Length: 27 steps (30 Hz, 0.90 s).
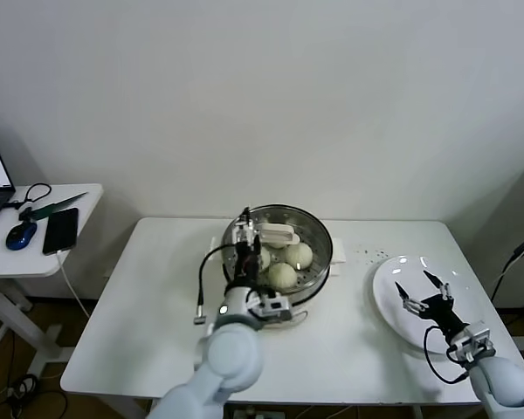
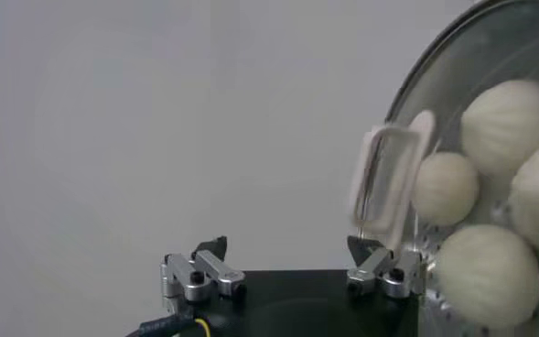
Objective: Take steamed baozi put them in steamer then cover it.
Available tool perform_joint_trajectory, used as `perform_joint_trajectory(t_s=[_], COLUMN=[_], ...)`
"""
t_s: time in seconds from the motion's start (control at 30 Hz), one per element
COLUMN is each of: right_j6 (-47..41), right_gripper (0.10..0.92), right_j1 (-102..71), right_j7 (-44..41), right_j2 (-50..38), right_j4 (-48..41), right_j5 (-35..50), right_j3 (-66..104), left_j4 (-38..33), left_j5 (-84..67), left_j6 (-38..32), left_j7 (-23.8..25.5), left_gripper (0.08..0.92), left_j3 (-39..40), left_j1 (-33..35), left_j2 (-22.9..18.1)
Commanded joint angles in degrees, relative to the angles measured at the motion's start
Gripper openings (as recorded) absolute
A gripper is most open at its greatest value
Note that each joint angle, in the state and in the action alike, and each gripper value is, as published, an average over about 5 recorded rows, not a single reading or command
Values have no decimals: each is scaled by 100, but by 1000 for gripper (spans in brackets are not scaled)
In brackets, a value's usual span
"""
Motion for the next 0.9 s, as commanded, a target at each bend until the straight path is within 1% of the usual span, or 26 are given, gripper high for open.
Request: perform_joint_trajectory(t_s=[0.03, 0.13, 0.3, 0.4, 0.5, 0.67, 0.9], right_j6=[-111, -73, -77, -102, -135, -169, -169], right_gripper=[823, 823, 823, 823, 823, 823, 823], right_j1=[-56, -64, -153, -229, -299, -436, -733], right_j7=[107, 145, 237, 290, 331, 321, 292], right_j2=[41, 99, 214, 276, 341, 417, 451], right_j4=[262, 388, 756, 941, 1062, 1165, 1251], right_j5=[202, 235, 227, 180, 103, 128, 363], right_j3=[43, 32, 1, -16, -17, 37, 241], left_j4=[-960, -987, -1140, -1170, -1144, -831, -554], left_j5=[-3046, -4131, -5932, -6902, -7569, -8065, -8189], left_j6=[-1216, -1799, -2758, -3213, -3593, -4124, -4438], left_j7=[-1472, -1821, -2085, -2104, -2013, -1792, -1628], left_gripper=[823, 823, 823, 823, 823, 823, 823], left_j3=[-1651, -2299, -3441, -4078, -4571, -4909, -4769], left_j1=[965, 1274, 2125, 2666, 3159, 3544, 3814], left_j2=[589, 537, 306, 92, -156, -395, -388])
